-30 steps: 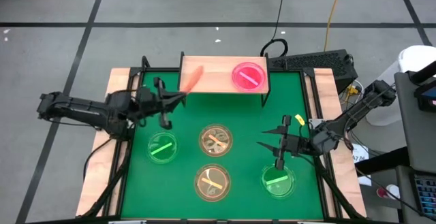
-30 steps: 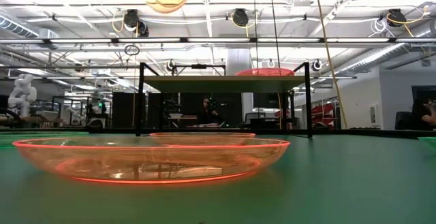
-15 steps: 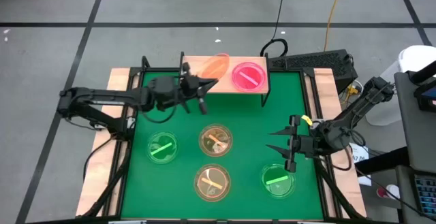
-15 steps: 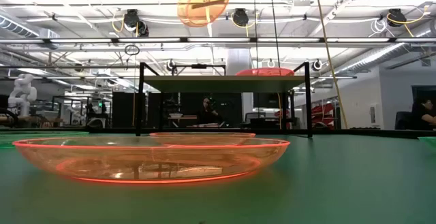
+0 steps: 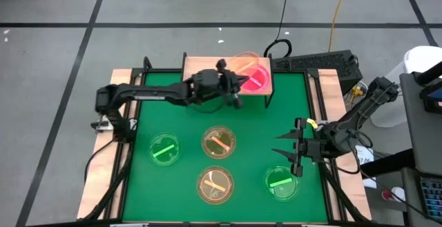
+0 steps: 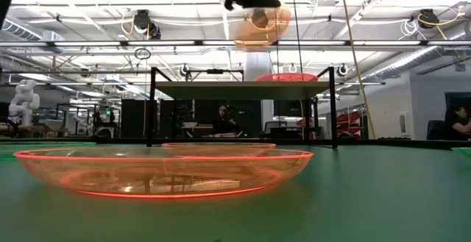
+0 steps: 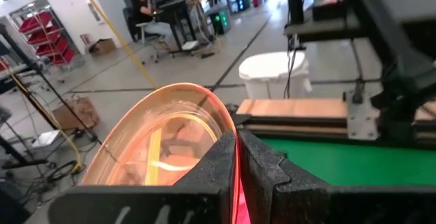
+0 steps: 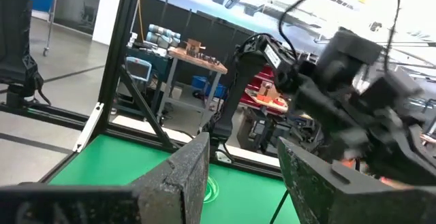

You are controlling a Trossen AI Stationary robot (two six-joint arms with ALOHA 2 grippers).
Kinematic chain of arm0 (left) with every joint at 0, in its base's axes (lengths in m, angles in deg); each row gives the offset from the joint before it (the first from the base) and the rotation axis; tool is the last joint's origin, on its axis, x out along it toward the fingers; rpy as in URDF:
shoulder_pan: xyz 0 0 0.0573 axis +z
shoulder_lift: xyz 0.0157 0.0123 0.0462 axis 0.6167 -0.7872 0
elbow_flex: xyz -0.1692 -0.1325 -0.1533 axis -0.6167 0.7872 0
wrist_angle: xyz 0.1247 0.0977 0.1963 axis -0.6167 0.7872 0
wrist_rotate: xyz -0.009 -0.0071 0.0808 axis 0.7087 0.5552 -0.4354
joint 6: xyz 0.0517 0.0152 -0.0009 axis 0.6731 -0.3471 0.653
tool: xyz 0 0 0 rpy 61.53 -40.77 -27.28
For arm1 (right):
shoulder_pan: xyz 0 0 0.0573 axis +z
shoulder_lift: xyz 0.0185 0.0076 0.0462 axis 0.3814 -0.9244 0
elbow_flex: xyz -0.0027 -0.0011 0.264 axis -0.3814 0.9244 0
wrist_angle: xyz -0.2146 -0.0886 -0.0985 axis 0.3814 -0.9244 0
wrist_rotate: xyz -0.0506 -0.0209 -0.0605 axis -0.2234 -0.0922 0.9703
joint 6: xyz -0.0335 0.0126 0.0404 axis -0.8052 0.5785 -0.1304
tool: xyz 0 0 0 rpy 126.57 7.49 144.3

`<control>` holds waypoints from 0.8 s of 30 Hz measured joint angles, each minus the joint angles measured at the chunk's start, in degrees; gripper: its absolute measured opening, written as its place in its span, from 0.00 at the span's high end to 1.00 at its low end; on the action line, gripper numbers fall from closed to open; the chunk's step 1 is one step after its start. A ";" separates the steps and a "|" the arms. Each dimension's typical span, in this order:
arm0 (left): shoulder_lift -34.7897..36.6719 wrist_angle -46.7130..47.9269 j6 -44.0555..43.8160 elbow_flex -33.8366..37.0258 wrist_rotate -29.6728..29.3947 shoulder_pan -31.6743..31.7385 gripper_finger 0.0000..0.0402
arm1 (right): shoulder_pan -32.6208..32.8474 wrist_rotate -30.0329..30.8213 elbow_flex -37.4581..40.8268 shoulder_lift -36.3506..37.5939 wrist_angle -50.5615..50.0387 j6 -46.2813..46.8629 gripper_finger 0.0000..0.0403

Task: Place and stack plates onto a shelf
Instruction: Stack the top orange plate on top of the pink plate on the shelf

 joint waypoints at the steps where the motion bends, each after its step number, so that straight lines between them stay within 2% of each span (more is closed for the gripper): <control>1: -0.99 -0.02 0.36 -0.50 0.00 0.15 0.95 | 0.00 0.00 0.00 0.00 -0.11 -0.14 0.61; 8: -6.23 -4.27 2.76 -1.36 0.24 1.53 0.95 | -0.05 0.00 0.00 0.00 -0.03 -2.78 0.61; 14: -8.81 -6.37 0.64 -1.35 1.60 2.57 0.95 | -0.09 0.03 0.00 0.00 0.74 -3.83 0.61; 24: -9.65 -8.19 -1.89 -1.30 4.30 2.54 0.95 | -0.11 0.02 0.00 0.00 0.96 -2.90 0.61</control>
